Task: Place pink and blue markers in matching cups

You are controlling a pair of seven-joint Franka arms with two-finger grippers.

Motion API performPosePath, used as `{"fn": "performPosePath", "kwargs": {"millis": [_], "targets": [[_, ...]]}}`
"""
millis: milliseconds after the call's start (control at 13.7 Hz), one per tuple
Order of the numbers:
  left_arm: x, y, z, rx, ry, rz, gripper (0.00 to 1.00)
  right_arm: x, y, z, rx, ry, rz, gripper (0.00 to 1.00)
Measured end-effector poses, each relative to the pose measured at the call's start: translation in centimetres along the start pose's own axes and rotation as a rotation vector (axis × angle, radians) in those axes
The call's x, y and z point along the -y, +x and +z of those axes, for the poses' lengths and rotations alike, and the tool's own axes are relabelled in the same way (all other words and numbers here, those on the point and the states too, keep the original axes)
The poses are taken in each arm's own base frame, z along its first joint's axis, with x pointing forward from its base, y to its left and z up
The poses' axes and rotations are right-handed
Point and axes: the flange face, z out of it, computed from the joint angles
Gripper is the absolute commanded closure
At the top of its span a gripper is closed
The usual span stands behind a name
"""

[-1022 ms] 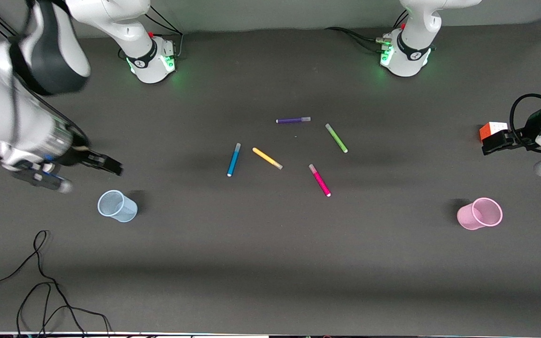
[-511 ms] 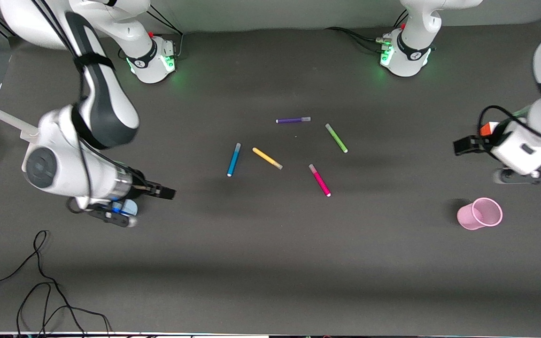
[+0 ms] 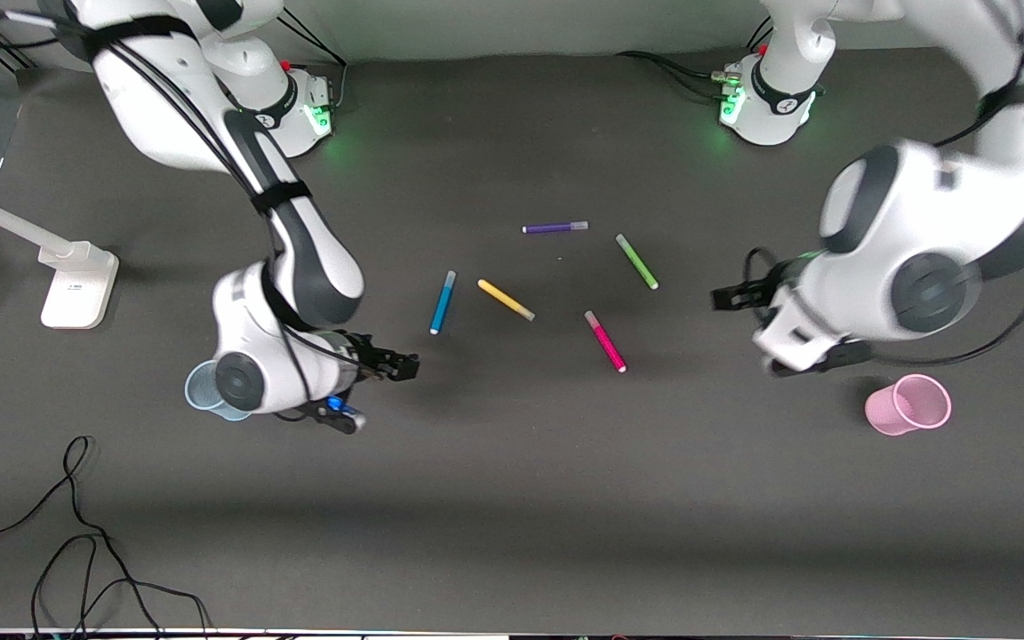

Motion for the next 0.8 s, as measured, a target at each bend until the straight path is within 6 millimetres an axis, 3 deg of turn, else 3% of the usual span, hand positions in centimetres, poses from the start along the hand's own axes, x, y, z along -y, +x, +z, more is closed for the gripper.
{"fn": "performPosePath", "kwargs": {"millis": [292, 511, 657, 803], "targets": [[-7.8, 1.6, 9.7, 0.082, -0.020, -0.212, 0.02, 3.0, -0.5, 5.2, 0.044, -0.034, 0.008, 0.02], [-12.6, 1.5, 15.7, 0.062, -0.019, -0.328, 0.04, 3.9, -1.3, 6.7, 0.057, -0.053, -0.003, 0.02], [-13.8, 2.1, 17.0, 0.051, -0.063, -0.382, 0.05, 3.8, -1.5, 7.1, 0.077, -0.070, -0.002, 0.02], [-13.9, 3.1, 17.0, 0.030, -0.117, -0.410, 0.09, 3.7, -1.5, 7.5, 0.088, -0.079, -0.001, 0.02]]}}
